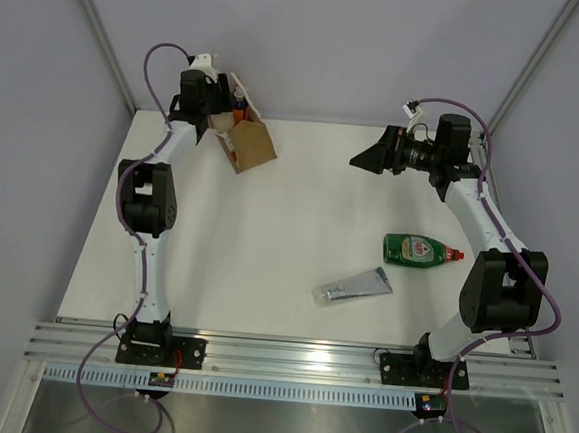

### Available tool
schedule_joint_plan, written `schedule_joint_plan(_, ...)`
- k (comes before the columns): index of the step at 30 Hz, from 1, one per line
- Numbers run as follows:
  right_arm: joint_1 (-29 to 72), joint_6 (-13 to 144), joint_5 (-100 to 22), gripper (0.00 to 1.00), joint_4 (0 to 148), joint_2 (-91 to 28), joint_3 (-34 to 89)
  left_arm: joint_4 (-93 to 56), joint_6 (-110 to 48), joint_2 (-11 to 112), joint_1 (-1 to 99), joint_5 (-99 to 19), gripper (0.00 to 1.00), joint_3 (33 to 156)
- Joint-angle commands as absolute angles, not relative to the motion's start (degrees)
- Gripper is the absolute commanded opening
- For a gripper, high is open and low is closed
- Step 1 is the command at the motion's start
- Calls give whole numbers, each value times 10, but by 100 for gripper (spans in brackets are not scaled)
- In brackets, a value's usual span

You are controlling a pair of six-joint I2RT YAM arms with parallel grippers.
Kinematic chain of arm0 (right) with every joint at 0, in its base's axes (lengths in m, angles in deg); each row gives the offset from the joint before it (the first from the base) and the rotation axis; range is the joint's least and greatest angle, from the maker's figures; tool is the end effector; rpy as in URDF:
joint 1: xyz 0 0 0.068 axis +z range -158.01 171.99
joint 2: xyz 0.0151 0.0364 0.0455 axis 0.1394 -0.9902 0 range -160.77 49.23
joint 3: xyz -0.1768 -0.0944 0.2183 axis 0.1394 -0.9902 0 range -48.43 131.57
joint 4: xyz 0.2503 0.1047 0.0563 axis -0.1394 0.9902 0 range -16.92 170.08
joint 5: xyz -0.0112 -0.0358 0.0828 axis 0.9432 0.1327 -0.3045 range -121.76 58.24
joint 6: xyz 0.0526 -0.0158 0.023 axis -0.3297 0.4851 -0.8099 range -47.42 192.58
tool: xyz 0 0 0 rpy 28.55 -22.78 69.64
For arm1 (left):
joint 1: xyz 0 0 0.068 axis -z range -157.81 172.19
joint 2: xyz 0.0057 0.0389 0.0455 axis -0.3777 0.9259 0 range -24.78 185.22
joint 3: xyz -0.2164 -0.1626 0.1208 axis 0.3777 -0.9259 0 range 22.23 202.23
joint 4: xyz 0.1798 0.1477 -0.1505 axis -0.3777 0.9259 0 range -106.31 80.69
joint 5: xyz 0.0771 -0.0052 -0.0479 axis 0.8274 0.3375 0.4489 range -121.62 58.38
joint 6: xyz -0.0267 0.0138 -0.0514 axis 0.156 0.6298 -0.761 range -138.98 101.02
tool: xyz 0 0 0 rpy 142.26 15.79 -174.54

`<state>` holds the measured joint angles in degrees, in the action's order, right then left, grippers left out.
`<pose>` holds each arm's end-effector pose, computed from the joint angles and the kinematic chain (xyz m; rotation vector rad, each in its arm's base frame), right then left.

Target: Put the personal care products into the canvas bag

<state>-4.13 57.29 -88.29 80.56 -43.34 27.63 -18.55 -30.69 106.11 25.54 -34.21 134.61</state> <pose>0.3871 0.0628 0.3447 -0.4621 1.9181 1.1889 0.5875 -0.0364 0.2724 -0.1041 1.8576 -0.2245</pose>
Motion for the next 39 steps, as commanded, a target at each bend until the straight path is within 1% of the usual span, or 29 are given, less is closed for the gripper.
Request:
schedule_joint_plan(1,-47,570,-894,100,781,-423,278,-311,-231,1029,253,-354,0,1346)
schedule_joint_plan(6,-47,573,-896,99,784,-424,280,-370,-176,1041,253,-339,0,1340)
schedule_joint_plan(12,-48,577,-895,100,791,-422,280,-403,-212,1083,253,-336,0,1381)
schedule_joint_plan(20,-48,579,-895,99,791,-426,281,-424,-243,1085,252,-341,0,1359)
schedule_joint_plan(22,-49,578,-895,100,790,-428,283,-429,-251,1078,252,-335,13,1345)
schedule_joint_plan(24,-49,579,-895,100,787,-429,283,-430,-261,1073,252,-325,24,1337)
schedule_joint_plan(25,-50,577,-895,99,787,-429,284,-429,-264,1070,252,-326,33,1338)
schedule_joint_plan(26,-50,577,-895,99,787,-428,284,-425,-265,1068,252,-322,39,1339)
schedule_joint_plan(27,-50,578,-895,99,787,-428,283,-419,-271,1066,251,-322,51,1341)
schedule_joint_plan(30,-50,578,-895,99,785,-427,281,-409,-279,1060,249,-326,57,1343)
schedule_joint_plan(31,-49,578,-895,99,786,-427,280,-407,-282,1059,248,-324,63,1342)
schedule_joint_plan(35,-49,579,-895,99,786,-424,280,-400,-286,1045,247,-328,68,1343)
schedule_joint_plan(36,-50,579,-895,99,786,-423,280,-396,-286,1042,245,-329,70,1342)
schedule_joint_plan(37,-50,580,-895,99,786,-423,280,-395,-286,1038,245,-330,74,1342)
schedule_joint_plan(39,-49,580,-895,100,785,-423,280,-391,-283,1028,243,-334,78,1344)
